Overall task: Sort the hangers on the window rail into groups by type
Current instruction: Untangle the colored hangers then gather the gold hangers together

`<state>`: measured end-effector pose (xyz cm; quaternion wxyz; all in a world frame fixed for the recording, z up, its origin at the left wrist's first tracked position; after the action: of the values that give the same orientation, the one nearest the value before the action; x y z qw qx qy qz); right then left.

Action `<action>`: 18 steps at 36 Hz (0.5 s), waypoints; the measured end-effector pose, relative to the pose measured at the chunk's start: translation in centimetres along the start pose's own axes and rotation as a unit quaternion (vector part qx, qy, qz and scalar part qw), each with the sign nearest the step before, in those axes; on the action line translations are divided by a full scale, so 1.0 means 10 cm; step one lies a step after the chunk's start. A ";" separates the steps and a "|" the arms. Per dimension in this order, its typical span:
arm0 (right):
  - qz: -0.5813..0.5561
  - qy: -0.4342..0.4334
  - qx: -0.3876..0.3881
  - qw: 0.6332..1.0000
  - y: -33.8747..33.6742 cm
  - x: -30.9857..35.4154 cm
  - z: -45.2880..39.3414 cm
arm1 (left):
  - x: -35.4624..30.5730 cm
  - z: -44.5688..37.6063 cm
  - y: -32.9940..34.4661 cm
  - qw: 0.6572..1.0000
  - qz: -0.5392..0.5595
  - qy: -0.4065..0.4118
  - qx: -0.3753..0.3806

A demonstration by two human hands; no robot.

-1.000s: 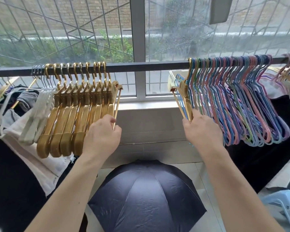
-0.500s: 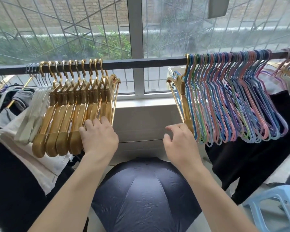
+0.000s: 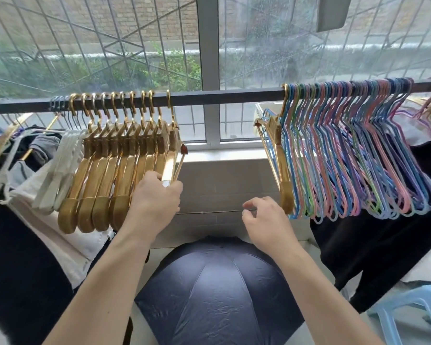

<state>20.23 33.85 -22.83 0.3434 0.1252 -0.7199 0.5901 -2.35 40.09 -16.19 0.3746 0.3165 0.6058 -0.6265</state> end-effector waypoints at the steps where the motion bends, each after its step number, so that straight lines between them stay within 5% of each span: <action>1: 0.001 0.000 0.003 1.000 0.01 0.00 0.00 | -0.01 0.01 -0.01 1.000 0.027 -0.005 0.009; 18: 0.028 0.002 0.070 0.997 0.15 -0.05 0.03 | -0.54 -0.34 0.09 0.993 0.103 0.024 0.046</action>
<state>19.63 33.90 -24.35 0.3183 0.1273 -0.6791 0.6491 1.07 43.96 -12.29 0.4073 0.4092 0.5493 -0.6041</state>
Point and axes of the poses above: each hand's wrist, its own z-axis away from the middle knuckle, its own y-axis out of the palm, x = y × z, the point moved 4 cm from there along -z, towards the middle knuckle
